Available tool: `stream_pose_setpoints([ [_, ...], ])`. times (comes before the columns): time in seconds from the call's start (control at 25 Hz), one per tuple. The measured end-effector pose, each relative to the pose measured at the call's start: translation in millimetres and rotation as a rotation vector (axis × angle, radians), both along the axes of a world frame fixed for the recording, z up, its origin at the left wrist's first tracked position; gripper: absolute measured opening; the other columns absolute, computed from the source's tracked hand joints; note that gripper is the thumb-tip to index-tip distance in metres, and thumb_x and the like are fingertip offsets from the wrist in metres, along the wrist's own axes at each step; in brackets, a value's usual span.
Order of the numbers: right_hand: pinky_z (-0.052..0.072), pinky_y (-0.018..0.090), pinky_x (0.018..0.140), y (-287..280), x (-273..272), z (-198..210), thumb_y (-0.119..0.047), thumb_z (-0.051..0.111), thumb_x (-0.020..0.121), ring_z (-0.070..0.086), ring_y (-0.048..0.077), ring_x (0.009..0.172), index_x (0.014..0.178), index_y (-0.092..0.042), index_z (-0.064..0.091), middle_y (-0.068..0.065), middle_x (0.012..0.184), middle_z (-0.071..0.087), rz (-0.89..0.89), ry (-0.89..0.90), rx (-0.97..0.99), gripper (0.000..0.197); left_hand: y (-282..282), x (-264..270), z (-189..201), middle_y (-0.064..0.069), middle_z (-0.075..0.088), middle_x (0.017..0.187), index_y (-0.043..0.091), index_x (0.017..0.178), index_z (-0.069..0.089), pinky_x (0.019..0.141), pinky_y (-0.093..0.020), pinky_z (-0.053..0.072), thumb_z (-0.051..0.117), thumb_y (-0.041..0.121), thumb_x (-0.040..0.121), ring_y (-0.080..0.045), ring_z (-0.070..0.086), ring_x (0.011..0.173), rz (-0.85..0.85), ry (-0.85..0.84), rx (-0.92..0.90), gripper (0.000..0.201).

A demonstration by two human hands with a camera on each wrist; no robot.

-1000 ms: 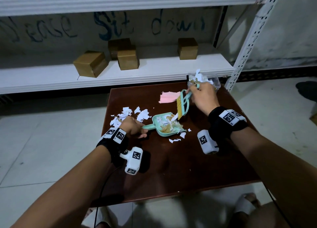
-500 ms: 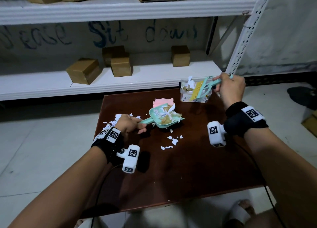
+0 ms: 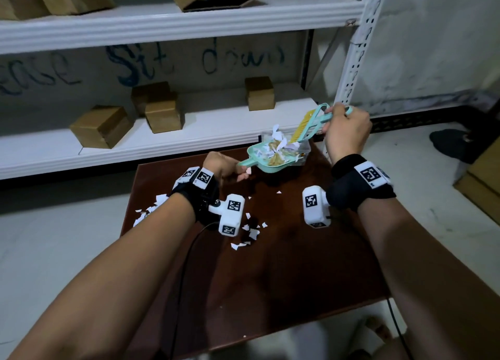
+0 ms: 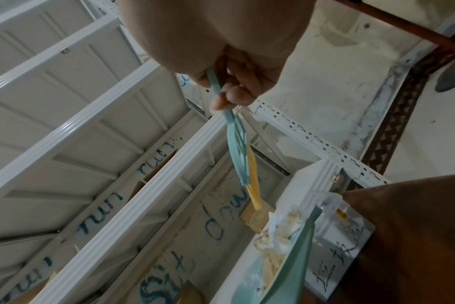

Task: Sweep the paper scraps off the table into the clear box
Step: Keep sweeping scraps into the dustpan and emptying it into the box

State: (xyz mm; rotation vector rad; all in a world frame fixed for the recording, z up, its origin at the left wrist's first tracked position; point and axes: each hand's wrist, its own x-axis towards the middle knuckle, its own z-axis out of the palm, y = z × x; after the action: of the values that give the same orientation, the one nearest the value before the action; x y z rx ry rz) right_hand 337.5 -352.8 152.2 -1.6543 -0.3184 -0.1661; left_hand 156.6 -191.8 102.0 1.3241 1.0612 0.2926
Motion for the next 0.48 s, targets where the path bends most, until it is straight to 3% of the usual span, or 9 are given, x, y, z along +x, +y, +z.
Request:
stream_pose_setpoints([
  [0.04, 0.059, 0.043, 0.079, -0.8, 4.5, 1.0, -0.038, 0.047, 0.087, 0.074, 0.028, 0.076, 0.078, -0.016, 0.08, 0.016, 0.068, 0.073, -0.012, -0.004, 0.008, 0.041, 2.2, 7.6, 1.9, -0.017, 0.067, 0.057, -0.008, 0.093, 0.068, 0.06, -0.024, 0.059, 0.061, -0.006, 0.094, -0.015, 0.064, 0.047, -0.008, -0.004, 0.0, 0.007],
  [0.12, 0.06, 0.043, 0.078, -4.8, 13.0, 3.7, -0.041, 0.045, 0.087, 0.074, 0.026, 0.072, 0.077, -0.017, 0.079, 0.013, 0.065, 0.072, -0.039, 0.001, 0.027, 0.043, 1.9, 20.5, 9.3, -0.014, 0.062, 0.051, -0.006, 0.084, 0.061, 0.046, -0.025, 0.057, 0.06, -0.005, 0.095, -0.013, 0.059, 0.036, -0.017, 0.009, 0.013, 0.011],
  [0.2, 0.062, 0.04, 0.075, -8.7, 18.6, 7.2, -0.037, 0.048, 0.093, 0.074, 0.02, 0.066, 0.073, -0.02, 0.076, 0.007, 0.056, 0.069, -0.055, 0.018, 0.058, 0.039, 3.9, 33.4, 14.2, -0.015, 0.061, 0.049, -0.005, 0.086, 0.057, 0.038, -0.028, 0.052, 0.065, -0.006, 0.091, -0.018, 0.059, 0.035, 0.012, 0.014, 0.027, 0.009],
  [0.36, 0.062, 0.04, 0.075, -10.2, 30.4, 7.7, -0.035, 0.048, 0.102, 0.072, 0.015, 0.059, 0.081, -0.018, 0.076, 0.005, 0.054, 0.068, -0.048, -0.013, 0.082, 0.038, 7.6, 53.5, 13.0, -0.024, 0.068, 0.072, -0.007, 0.092, 0.061, 0.056, -0.036, 0.059, 0.08, -0.008, 0.076, -0.03, 0.072, 0.058, 0.081, 0.01, 0.04, 0.025],
  [0.4, 0.061, 0.043, 0.078, -9.7, 34.6, 5.6, -0.038, 0.048, 0.102, 0.072, 0.016, 0.06, 0.085, -0.018, 0.077, 0.005, 0.054, 0.068, -0.032, -0.003, 0.091, 0.039, 7.4, 58.5, 13.6, -0.024, 0.07, 0.076, -0.008, 0.091, 0.063, 0.056, -0.035, 0.06, 0.081, -0.009, 0.074, -0.03, 0.073, 0.063, 0.101, 0.001, 0.051, 0.025],
  [0.48, 0.06, 0.051, 0.082, -6.5, 42.3, -1.3, -0.039, 0.05, 0.098, 0.071, 0.02, 0.062, 0.088, -0.02, 0.077, 0.004, 0.055, 0.07, 0.015, 0.032, 0.097, 0.035, 2.2, 64.8, 17.2, -0.022, 0.068, 0.074, -0.008, 0.083, 0.064, 0.043, -0.028, 0.055, 0.08, -0.009, 0.077, -0.025, 0.071, 0.055, 0.097, -0.008, 0.068, 0.017],
])
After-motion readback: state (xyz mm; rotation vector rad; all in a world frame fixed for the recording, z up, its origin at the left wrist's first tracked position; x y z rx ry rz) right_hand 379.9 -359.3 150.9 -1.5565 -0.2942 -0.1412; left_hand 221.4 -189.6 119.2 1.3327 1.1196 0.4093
